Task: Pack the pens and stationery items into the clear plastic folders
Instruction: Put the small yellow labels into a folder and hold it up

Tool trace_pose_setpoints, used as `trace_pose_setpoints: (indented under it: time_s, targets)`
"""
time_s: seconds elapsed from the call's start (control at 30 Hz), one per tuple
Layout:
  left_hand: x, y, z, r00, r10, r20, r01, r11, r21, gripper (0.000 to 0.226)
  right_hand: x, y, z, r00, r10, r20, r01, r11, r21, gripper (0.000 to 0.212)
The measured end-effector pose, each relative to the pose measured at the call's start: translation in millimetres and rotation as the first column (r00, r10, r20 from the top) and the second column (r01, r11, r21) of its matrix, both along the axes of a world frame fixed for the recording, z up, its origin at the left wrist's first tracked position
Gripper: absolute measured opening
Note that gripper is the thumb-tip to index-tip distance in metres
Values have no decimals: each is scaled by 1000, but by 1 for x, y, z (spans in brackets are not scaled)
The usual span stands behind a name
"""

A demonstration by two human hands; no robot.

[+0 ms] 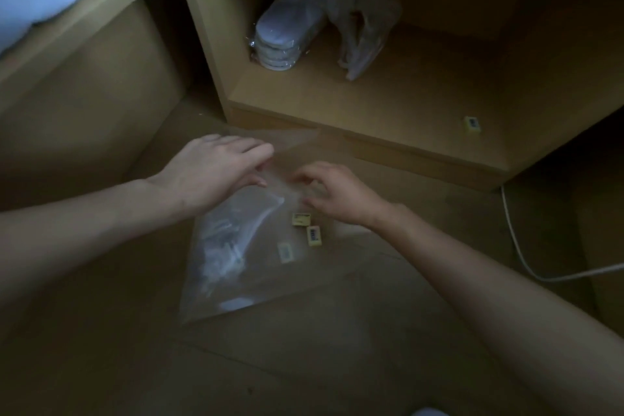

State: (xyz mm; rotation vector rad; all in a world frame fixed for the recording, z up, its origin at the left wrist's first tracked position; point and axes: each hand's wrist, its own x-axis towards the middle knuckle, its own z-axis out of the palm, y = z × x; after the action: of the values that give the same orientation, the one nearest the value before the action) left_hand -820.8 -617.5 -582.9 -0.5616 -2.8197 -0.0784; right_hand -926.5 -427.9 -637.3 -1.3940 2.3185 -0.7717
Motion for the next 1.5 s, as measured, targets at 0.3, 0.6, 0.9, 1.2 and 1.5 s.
trace_pose_setpoints:
  time_s: [0.3,0.6,0.9,1.2,1.5]
  targets:
    - [-35,17,-2,997,42,62,-44,999,21,23,-63,94,12,696,-718,-14,716,695,-71,33]
    - [-57,31,-6,986,121,117,-126,991,37,30,-135,136,-6,489,-852,-189,872,485,70,50]
    - [-58,31,-15,993,87,73,-91,995,45,24,-163,127,-33,465,-874,-143,884,467,24,39]
    - [-61,30,-20,999,16,47,-20,996,84,22,-113,98,-28,629,-776,-41,766,628,-136,32]
    - [-55,23,-13,995,75,67,-80,994,76,25,-24,54,-25,891,-446,87,452,849,-273,27]
